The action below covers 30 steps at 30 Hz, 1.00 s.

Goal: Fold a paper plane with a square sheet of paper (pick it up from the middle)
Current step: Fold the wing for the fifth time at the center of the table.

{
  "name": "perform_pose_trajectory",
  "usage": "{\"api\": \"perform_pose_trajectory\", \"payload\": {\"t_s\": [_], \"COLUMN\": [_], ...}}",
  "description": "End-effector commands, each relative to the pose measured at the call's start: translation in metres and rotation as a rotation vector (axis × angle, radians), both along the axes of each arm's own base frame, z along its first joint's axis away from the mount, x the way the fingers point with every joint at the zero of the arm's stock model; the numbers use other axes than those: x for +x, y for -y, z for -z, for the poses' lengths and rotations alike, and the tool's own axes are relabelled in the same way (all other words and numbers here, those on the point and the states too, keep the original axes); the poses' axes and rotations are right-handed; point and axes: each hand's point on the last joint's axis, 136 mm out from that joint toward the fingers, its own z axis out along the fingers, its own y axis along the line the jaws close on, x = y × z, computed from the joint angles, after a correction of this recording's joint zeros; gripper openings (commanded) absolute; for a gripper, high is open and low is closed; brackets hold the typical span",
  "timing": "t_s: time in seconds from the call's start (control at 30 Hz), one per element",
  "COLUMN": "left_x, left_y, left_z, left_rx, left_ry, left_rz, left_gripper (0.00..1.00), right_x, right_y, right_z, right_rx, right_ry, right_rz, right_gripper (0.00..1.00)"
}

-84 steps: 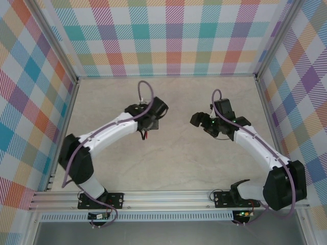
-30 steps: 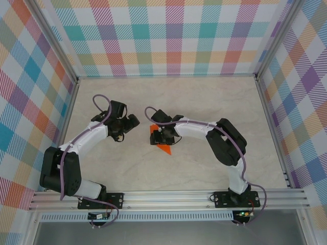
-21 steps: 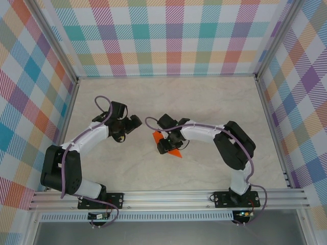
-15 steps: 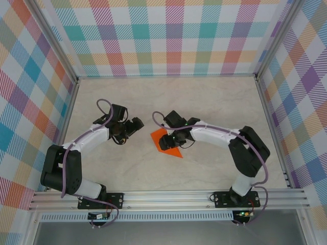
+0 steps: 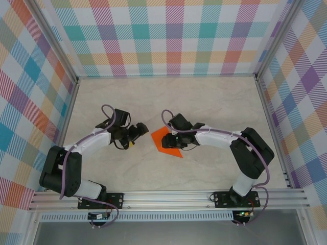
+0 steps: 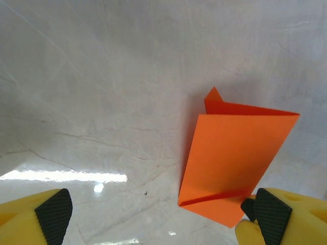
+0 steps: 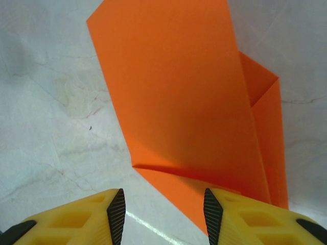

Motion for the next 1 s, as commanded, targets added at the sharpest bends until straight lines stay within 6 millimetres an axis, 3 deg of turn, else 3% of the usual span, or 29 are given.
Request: {"api": "perform_pose_trajectory", "payload": {"t_s": [0.0,0.3,0.53,0.97], "left_x": [-0.008,-0.017,-0.023,-0.031], "left_y": [0.018,0.053,0.080,0.089], "left_z": [-0.002,0.000,0.006,0.026], "left_rx": [-0.063,-0.164,-0.239,-0.185], "left_ry": [-0.017,-0.054,-0.089,-0.149], "left_rz": [0.025,0.075,0.114,0.135], "left_gripper": [0.93,0.76,0.61,0.52], "right_x": [0.006,0.004,0.005,0.009], "right_y": [0.001,0.006,0.012,0.029], "right_z": [0.010,0.031,0.032,0.038], "right_rx": [0.013,0.044,0.196,0.301], "right_ry": [-0.025,-0.098,-0.179,-0.261], "right_rz": [0.025,0.056,0.098,0.169], "right_gripper": [0.46,0.45,0.46,0.46]}}
